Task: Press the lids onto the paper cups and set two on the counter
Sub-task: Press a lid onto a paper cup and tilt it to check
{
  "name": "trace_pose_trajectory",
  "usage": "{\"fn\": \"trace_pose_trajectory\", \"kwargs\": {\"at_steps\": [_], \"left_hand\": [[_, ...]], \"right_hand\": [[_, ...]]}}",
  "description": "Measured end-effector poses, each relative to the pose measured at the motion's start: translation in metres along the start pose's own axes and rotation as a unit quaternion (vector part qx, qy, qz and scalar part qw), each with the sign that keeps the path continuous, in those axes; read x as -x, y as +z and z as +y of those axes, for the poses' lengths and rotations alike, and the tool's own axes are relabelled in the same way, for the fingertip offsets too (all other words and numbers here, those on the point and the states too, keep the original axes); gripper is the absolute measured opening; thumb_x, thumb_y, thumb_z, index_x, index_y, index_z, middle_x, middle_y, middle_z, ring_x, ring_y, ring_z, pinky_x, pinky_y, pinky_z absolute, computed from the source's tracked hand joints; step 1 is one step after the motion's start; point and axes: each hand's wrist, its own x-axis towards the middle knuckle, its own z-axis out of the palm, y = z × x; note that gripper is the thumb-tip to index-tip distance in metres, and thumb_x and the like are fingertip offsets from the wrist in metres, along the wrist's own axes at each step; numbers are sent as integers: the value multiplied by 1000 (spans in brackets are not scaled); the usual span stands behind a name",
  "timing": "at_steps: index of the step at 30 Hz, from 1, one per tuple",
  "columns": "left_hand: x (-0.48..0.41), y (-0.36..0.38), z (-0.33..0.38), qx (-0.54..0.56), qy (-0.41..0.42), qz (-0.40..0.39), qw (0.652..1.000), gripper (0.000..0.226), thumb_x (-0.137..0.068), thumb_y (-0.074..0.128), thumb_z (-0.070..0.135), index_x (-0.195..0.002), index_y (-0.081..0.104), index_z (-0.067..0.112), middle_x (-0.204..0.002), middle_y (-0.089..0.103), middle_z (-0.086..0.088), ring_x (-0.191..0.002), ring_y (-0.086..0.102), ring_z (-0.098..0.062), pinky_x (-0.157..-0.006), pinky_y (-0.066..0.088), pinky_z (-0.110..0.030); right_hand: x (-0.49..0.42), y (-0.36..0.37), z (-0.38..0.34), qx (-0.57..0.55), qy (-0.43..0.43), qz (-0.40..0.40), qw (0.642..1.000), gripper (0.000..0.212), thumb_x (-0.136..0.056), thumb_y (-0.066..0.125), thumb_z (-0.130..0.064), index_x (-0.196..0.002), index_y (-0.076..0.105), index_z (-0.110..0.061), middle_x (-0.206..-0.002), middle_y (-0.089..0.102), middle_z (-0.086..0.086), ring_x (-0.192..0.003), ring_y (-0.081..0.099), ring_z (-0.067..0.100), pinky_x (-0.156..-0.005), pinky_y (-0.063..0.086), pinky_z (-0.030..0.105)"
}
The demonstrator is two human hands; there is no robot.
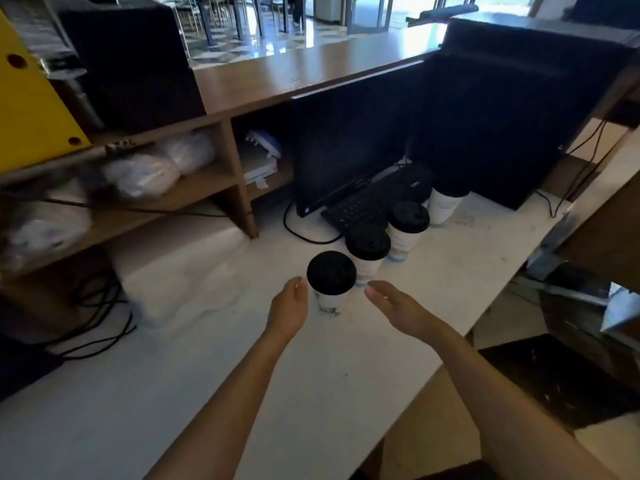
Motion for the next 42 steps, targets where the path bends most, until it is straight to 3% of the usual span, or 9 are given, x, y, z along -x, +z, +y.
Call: {"fn": "trace_pose_trajectory", "kwargs": {"at_steps": [3, 10, 15, 20, 23, 28, 35, 38, 42], "left_hand": [[-11, 7, 13, 74, 11, 11, 997, 48, -100, 29, 39, -139, 43, 14, -142, 48, -7, -129, 46, -23, -105, 34, -29], [-23, 21, 22, 176, -16, 30, 984, 41, -98, 41, 31, -136, 45, 16, -136, 53, -6, -122, 50, -21, -94, 38, -25], [-19, 19, 17, 205, -22, 48, 977, 39, -98, 43, 32, -134, 49, 18, -132, 56, -3, -119, 53, -17, -98, 42, -28], [6, 0, -2, 218, -42, 98, 970, 35, -98, 44, 31, -131, 53, 21, -123, 59, 3, -114, 54, -12, -97, 43, -27], [29, -15, -23, 238, -63, 137, 959, 34, -98, 44, 31, -129, 53, 24, -122, 59, 5, -114, 55, -11, -97, 43, -26], [63, -37, -56, 246, -108, 196, 943, 36, -98, 43, 32, -133, 50, 29, -131, 55, 7, -121, 51, -11, -101, 40, -26], [70, -45, -58, 294, -137, 222, 920, 41, -98, 42, 32, -138, 43, 30, -140, 46, 11, -128, 43, -8, -102, 34, -22], [60, -33, -43, 251, -142, 289, 913, 41, -101, 33, 34, -140, 41, 24, -140, 47, 6, -127, 44, -11, -98, 33, -19], [49, -21, -43, 190, -107, 347, 912, 36, -102, 30, 27, -130, 50, 16, -118, 57, 2, -101, 51, -8, -78, 39, -8]], "right_hand": [[-17, 10, -17, -74, -8, 21, 997, 51, -96, 36, -48, -138, 40, -19, -123, 48, -4, -114, 46, 14, -95, 35, 28], [-52, 30, -21, -205, -22, 31, 978, 34, -97, 43, -37, -130, 43, -32, -130, 52, -6, -117, 48, 12, -107, 38, 37], [-57, 30, -20, -263, -39, -8, 964, 16, -97, 45, -34, -112, 49, -40, -108, 57, -21, -108, 54, 6, -92, 45, 27], [-49, 51, -27, -260, -61, -83, 960, 30, -96, 46, -38, -125, 46, -34, -113, 56, -24, -101, 55, -7, -85, 47, 20], [-40, 79, -28, -251, -54, -117, 960, 34, -92, 48, -44, -125, 41, -37, -117, 51, -22, -108, 53, -1, -93, 45, 26], [-13, 131, -34, -213, -90, -134, 964, 33, -93, 49, -36, -122, 35, -32, -129, 44, -7, -107, 51, -1, -79, 47, 12], [-30, 126, -61, -154, -85, -99, 979, 17, -99, 36, -36, -109, 42, -25, -104, 51, -11, -89, 49, -5, -62, 33, -8], [-53, 128, -85, -76, -146, -121, 979, 23, -101, 32, -34, -108, 51, -24, -104, 54, -8, -93, 51, 5, -69, 36, -3], [-61, 142, -85, -49, -166, -165, 971, 32, -99, 38, -30, -106, 64, -13, -99, 66, 2, -91, 60, 17, -76, 45, 22]]}}
